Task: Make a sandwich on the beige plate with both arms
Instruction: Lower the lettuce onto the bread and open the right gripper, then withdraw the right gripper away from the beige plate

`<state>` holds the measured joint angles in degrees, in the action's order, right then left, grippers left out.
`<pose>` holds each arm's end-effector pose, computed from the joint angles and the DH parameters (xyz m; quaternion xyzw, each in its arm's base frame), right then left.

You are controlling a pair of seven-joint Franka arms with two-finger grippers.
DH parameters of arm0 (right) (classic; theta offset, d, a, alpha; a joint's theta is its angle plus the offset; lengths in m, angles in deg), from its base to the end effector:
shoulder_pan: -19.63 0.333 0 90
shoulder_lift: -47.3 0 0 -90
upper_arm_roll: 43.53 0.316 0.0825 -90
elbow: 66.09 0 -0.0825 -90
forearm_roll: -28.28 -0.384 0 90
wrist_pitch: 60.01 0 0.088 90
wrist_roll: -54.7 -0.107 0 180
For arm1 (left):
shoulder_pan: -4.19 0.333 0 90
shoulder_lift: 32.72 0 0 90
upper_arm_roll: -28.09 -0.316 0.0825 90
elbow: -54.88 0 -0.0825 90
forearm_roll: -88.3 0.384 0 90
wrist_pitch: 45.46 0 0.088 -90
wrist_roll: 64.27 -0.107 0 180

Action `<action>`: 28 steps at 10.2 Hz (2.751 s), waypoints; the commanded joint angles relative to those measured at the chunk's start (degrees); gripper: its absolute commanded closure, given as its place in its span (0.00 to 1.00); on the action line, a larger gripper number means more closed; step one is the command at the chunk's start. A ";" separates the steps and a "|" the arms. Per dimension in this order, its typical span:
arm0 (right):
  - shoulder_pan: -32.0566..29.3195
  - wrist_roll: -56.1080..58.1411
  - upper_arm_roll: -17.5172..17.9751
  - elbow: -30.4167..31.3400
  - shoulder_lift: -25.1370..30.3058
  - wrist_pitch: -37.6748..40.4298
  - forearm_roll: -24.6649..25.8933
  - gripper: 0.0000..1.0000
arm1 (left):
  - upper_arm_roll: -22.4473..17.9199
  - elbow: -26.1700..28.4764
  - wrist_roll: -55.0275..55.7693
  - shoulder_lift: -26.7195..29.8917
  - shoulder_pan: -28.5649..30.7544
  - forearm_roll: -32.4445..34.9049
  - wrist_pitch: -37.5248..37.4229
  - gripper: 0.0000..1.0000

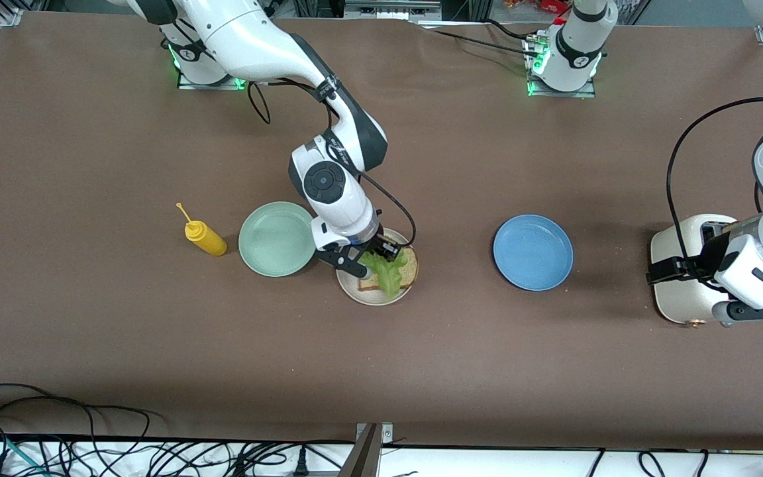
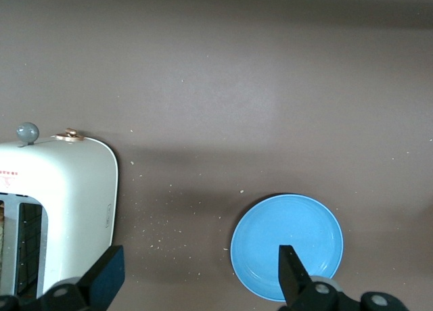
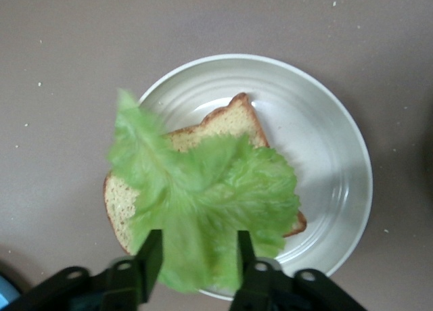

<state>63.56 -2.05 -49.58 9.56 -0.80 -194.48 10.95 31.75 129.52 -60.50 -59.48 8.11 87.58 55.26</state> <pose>0.5863 0.4873 0.2517 -0.9639 0.2350 -0.0063 0.1248 0.6952 0.0109 0.4755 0.9990 0.0397 -0.0061 0.0204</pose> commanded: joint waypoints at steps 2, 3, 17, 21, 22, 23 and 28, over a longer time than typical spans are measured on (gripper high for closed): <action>-0.07 0.06 -0.36 -0.59 0.54 4.19 -0.34 0.08 | 0.38 -0.11 -0.77 0.39 0.30 1.78 -0.44 0.00; -0.24 0.15 -0.88 -0.86 1.85 6.39 -0.34 0.08 | 0.39 -0.03 -0.77 0.12 0.21 1.78 -0.44 0.00; -0.16 62.75 -38.04 5.10 20.14 41.39 0.63 0.00 | 0.91 0.67 -0.60 0.03 1.62 1.78 -1.57 0.00; -4.88 88.06 -43.87 9.50 20.15 40.78 -3.05 0.00 | 1.00 0.24 -0.78 -0.23 1.18 1.78 -2.02 0.00; -7.95 95.09 -43.87 11.08 20.06 40.34 -5.76 0.00 | 1.17 0.24 -0.86 -0.23 1.18 1.51 -2.02 0.00; -10.68 103.34 -43.87 13.18 19.80 38.95 -9.10 0.00 | 1.61 0.15 0.09 -0.14 0.31 1.51 -1.93 0.00; -18.86 140.97 -43.52 21.11 16.47 35.50 -25.26 0.00 | 1.26 0.15 3.88 -0.23 0.74 0.54 -1.58 0.00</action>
<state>46.62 130.31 -93.66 29.24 16.76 -158.40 -9.65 33.09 129.97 -57.47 -59.98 8.71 87.58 54.04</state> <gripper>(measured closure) 0.000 0.000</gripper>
